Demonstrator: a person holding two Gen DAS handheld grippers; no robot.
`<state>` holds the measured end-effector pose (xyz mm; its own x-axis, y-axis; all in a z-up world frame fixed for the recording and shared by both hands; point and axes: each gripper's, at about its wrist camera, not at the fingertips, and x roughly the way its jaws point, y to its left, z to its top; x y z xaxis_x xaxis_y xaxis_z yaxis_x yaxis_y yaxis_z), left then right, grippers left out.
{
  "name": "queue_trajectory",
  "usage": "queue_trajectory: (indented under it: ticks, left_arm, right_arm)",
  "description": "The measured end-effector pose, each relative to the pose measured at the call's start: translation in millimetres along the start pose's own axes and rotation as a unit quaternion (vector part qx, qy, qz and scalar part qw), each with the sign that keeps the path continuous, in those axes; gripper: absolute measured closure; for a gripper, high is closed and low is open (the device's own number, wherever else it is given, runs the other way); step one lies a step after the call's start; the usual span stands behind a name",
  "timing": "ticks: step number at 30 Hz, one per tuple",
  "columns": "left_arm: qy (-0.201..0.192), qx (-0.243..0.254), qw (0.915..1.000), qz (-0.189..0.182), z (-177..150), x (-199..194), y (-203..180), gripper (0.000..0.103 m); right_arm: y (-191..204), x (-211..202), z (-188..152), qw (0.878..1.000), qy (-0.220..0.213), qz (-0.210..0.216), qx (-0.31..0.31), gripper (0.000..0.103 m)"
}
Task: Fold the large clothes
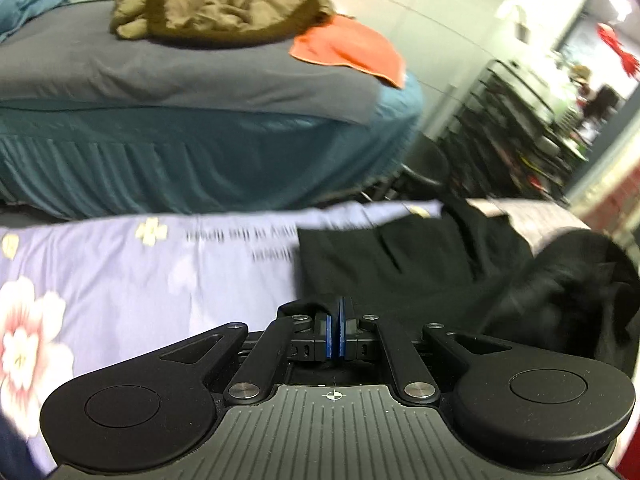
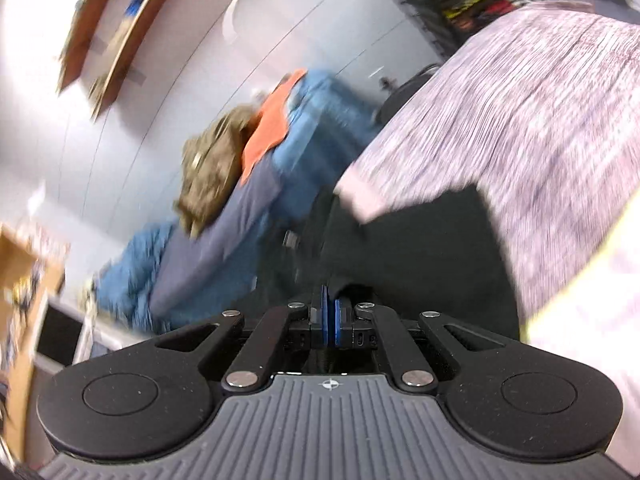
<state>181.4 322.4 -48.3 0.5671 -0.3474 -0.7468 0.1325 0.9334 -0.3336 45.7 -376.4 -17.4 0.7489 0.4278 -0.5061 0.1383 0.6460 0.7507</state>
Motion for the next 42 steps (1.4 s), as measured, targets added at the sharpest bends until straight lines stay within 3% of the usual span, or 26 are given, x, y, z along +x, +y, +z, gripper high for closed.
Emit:
queue_trajectory:
  ticks: [4,7,12,14,17,18,19,20,22,24,27,30,37,42]
  left_arm:
    - [0.015,-0.025,0.9992,0.027,21,45,-8,0.071]
    - [0.032,-0.037,0.9968,0.064,28,71,-9,0.069]
    - [0.042,-0.075,0.9925,0.087,30,88,0,0.063]
    - [0.043,-0.073,0.9918,0.095,29,92,0,0.056]
    - [0.046,-0.085,0.9901,0.101,32,100,2,0.037]
    - [0.049,-0.094,0.9892,0.101,33,102,4,0.027]
    - [0.051,-0.104,0.9879,0.103,34,104,7,0.024]
    - [0.051,-0.112,0.9868,0.105,34,105,9,0.023]
    - [0.04,-0.122,0.9824,0.135,37,101,12,0.0]
    - [0.013,-0.113,0.9756,0.188,40,93,12,0.0]
    - [-0.001,-0.083,0.9756,0.203,42,81,14,0.0]
    - [0.011,-0.029,0.9738,0.225,38,73,6,0.0]
    - [-0.02,0.013,0.9817,0.189,4,32,-22,0.0]
    - [-0.024,0.09,0.9872,0.129,-30,14,-62,0.0]
  right_arm:
    - [-13,55,48,0.999,-0.007,-0.018,0.029,0.098]
    - [-20,95,58,0.998,0.005,-0.06,0.023,0.098]
    - [-46,129,65,0.994,0.012,-0.097,0.047,0.098]
    - [-51,136,63,0.993,0.014,-0.106,0.043,0.098]
    - [-54,143,58,0.993,0.002,-0.109,0.049,0.094]
    - [-53,143,53,0.992,-0.005,-0.116,0.046,0.094]
    - [-51,143,49,0.992,-0.012,-0.12,0.043,0.094]
    - [-50,143,44,0.991,-0.021,-0.127,0.042,0.09]
    - [-47,141,36,0.987,-0.051,-0.144,0.045,0.077]
    - [-42,136,29,0.983,-0.092,-0.152,0.048,0.049]
    - [-26,129,23,0.975,-0.13,-0.177,0.023,0.034]
    - [-8,126,19,0.972,-0.131,-0.194,-0.027,0.034]
    - [37,131,-12,0.961,-0.073,-0.198,-0.18,0.024]
    - [55,135,-45,0.954,-0.006,-0.166,-0.248,0.024]
